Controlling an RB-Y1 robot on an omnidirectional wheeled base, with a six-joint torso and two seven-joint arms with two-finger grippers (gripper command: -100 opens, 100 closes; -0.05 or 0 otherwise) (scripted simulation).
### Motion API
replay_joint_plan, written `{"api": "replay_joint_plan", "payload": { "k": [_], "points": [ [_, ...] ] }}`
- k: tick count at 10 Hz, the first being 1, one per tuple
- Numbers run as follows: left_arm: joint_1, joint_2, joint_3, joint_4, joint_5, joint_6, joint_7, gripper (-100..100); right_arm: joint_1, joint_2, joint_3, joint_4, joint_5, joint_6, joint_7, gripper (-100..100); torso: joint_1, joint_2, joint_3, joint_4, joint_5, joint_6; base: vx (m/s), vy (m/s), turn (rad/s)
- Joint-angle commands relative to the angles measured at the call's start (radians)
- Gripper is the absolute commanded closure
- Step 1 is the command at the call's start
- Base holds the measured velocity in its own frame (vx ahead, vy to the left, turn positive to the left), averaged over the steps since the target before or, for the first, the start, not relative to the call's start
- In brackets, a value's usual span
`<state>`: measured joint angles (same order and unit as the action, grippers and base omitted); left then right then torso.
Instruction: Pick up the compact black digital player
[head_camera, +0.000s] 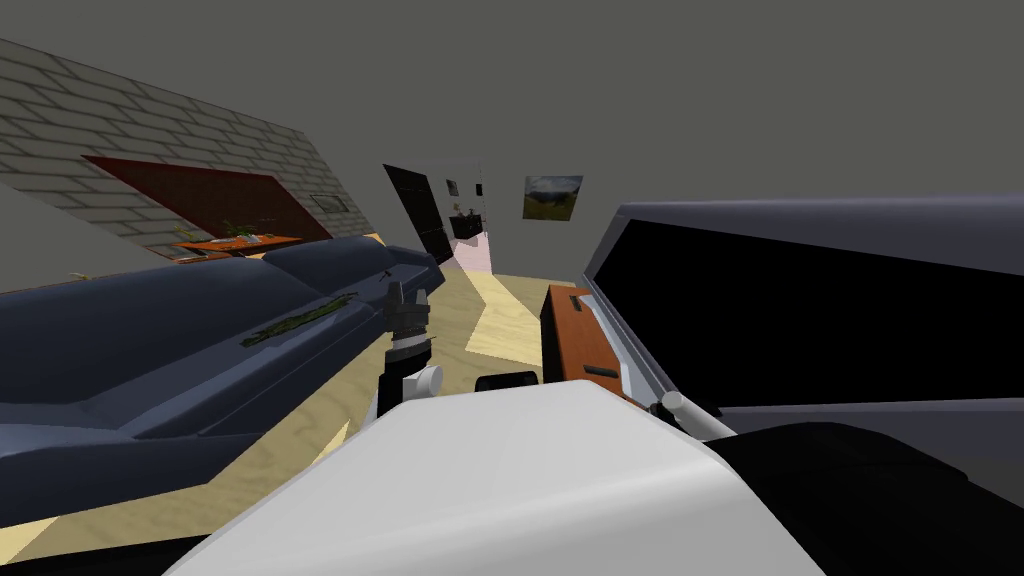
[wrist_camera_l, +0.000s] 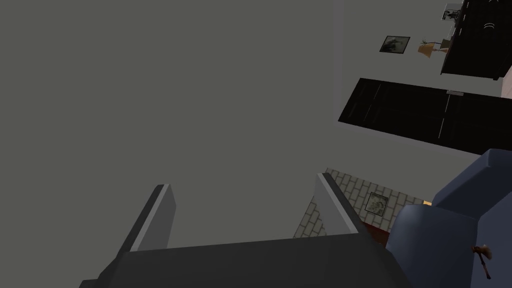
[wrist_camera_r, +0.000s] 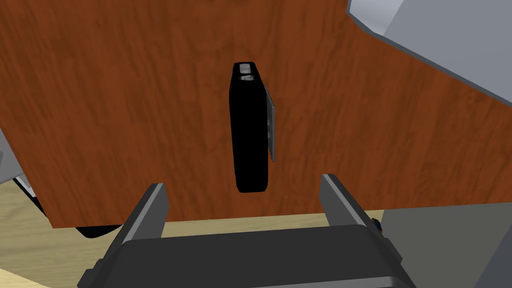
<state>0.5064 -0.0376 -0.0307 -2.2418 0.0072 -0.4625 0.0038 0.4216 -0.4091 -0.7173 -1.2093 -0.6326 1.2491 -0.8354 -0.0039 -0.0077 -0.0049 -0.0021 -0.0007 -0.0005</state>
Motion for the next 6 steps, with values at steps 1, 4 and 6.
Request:
{"api": "replay_joint_plan", "payload": {
  "k": [1, 4, 6],
  "points": [
    [0.0, 0.0, 0.0, 0.0, 0.0, 0.0, 0.0, 0, 0.004, 0.004, -0.009, 0.003, 0.0, -0.003, 0.034, -100, 0.0, 0.0, 0.0, 0.0, 0.0, 0.0, 0.11, -0.002, -0.071],
    [0.0, 0.0, 0.0, 0.0, 0.0, 0.0, 0.0, 0, 0.008, 0.017, -0.04, 0.029, 0.001, -0.02, 0.121, -100, 0.0, 0.0, 0.0, 0.0, 0.0, -0.001, 0.109, -0.005, -0.146],
    [0.0, 0.0, 0.0, 0.0, 0.0, 0.0, 0.0, 0, 0.011, 0.024, -0.056, 0.042, 0.002, -0.028, 0.167, -100, 0.0, -0.002, -0.001, 0.0, 0.0, -0.001, 0.113, -0.011, -0.113]
  ]
}}
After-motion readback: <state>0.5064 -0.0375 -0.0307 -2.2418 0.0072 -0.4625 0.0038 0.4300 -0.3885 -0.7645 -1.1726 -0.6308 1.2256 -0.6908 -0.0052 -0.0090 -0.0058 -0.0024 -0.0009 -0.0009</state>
